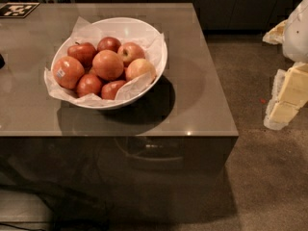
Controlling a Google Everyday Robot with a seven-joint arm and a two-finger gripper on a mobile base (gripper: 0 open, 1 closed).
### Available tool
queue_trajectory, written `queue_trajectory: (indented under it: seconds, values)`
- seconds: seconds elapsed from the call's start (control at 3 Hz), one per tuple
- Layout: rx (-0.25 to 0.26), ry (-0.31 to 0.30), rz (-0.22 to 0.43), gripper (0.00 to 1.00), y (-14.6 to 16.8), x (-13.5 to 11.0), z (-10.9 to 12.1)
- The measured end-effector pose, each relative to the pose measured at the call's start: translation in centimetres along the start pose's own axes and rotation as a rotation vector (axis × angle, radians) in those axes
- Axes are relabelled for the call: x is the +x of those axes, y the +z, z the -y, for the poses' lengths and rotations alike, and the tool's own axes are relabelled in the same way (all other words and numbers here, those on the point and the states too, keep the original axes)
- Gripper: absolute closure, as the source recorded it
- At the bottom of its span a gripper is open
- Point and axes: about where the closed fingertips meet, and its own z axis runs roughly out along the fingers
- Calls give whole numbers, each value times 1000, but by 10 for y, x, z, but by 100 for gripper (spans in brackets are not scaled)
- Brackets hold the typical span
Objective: Pick apple from white bowl
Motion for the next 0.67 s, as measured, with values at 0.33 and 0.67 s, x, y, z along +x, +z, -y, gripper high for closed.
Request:
queue_trajectory:
  seconds: [0.33,0.67]
  values:
    - [0,0,0,0,0,0,0]
    - [15,-24,-13,0,-8,-15,10]
